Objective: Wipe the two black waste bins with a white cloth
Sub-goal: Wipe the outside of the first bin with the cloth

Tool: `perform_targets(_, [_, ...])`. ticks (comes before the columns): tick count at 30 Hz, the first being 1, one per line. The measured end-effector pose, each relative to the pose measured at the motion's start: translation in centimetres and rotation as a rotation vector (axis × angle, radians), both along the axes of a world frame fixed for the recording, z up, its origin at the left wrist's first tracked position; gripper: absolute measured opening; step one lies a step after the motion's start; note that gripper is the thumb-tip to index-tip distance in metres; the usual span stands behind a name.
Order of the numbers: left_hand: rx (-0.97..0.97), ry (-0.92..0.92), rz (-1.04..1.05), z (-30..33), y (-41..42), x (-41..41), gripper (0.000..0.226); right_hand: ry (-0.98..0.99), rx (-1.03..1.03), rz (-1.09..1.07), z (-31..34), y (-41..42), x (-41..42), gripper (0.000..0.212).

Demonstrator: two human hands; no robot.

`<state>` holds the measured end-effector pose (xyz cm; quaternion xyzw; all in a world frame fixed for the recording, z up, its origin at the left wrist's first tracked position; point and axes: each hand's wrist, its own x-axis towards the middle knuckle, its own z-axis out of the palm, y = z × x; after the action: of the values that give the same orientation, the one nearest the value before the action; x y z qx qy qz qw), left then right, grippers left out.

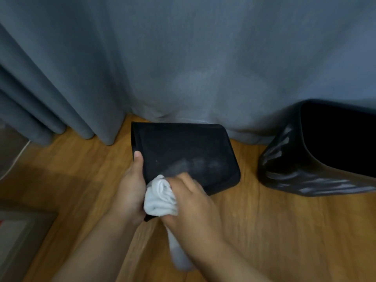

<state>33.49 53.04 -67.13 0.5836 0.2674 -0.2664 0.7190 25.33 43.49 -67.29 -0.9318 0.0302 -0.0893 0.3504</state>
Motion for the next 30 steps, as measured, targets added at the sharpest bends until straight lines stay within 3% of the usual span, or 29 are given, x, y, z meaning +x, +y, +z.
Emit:
perform_targets(7, [0.007, -0.109, -0.020, -0.3, 0.5, 0.0, 0.058, 0.080, -0.061, -0.288, -1.8, -5.1, 1.5, 0.029])
perform_targets(12, [0.020, -0.023, 0.038, 0.6, -0.5, 0.4, 0.060, -0.001, 0.075, -0.045, -0.5, -0.2, -0.1, 0.026])
perform_targets(16, [-0.033, 0.010, -0.026, 0.7, -1.0, -0.4, 0.061, -0.019, 0.023, -0.100, 0.1, -0.9, 2.7, 0.032])
perform_targets(21, [-0.056, -0.063, -0.031, 0.1, -0.9, -1.1, 0.048, 0.026, 0.029, -0.116, 1.5, -1.7, 6.1, 0.011])
perform_targets(30, [0.058, -0.078, -0.063, -0.3, -0.1, -1.7, 0.056, -0.015, -0.025, -0.026, 0.1, -0.9, 1.5, 0.027])
